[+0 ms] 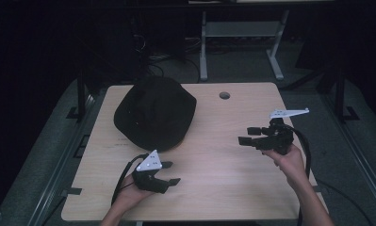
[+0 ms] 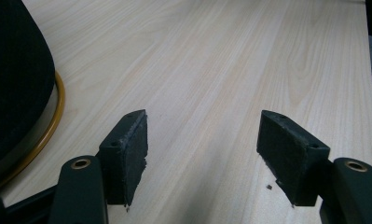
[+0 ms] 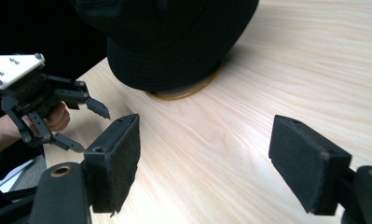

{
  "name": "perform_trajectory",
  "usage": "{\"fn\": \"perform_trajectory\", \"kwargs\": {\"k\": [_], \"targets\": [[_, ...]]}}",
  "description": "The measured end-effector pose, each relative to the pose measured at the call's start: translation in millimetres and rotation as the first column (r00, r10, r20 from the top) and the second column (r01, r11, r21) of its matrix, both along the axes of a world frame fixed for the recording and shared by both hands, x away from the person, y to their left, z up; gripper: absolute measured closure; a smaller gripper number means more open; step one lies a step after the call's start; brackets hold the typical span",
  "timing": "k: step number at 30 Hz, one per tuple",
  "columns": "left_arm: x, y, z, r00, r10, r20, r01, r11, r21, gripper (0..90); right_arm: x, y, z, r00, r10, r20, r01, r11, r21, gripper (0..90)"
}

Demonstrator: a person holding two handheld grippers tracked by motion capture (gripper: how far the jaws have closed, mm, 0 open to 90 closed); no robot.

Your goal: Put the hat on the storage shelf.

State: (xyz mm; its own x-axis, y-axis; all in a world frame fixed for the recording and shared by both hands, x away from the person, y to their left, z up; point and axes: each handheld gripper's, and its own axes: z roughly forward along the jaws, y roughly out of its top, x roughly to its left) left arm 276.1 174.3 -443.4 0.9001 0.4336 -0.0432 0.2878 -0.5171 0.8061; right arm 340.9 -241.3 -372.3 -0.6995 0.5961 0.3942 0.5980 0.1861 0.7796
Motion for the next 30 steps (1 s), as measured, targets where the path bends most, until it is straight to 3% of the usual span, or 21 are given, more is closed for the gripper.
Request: {"fn": "perform_trajectory", "kwargs": {"k": [8, 22, 30], "targets": [[0.4, 0.5, 0.0, 1.0000, -0.002, 0.005, 0.002, 1.0000, 0.008, 33.1, -14.4, -13.7, -12.7, 0.9998, -0.019, -0.012, 0.019, 1.000, 0.006, 24.1], [-0.4, 2.0, -0.4, 1.0000, 0.006, -0.002, -0.006, 0.9999, 0.008, 33.0, -35.5, -22.0, -30.4, 0.9998, -0.012, -0.018, 0.011, 1.000, -0.025, 23.6], [0.0, 3.7, -0.4, 0.9999, 0.012, -0.002, -0.012, 0.9999, 0.005, 32.9, -47.4, -29.2, -41.3, 0.9994, -0.026, -0.025, 0.026, 1.000, -0.012, 23.6]]}}
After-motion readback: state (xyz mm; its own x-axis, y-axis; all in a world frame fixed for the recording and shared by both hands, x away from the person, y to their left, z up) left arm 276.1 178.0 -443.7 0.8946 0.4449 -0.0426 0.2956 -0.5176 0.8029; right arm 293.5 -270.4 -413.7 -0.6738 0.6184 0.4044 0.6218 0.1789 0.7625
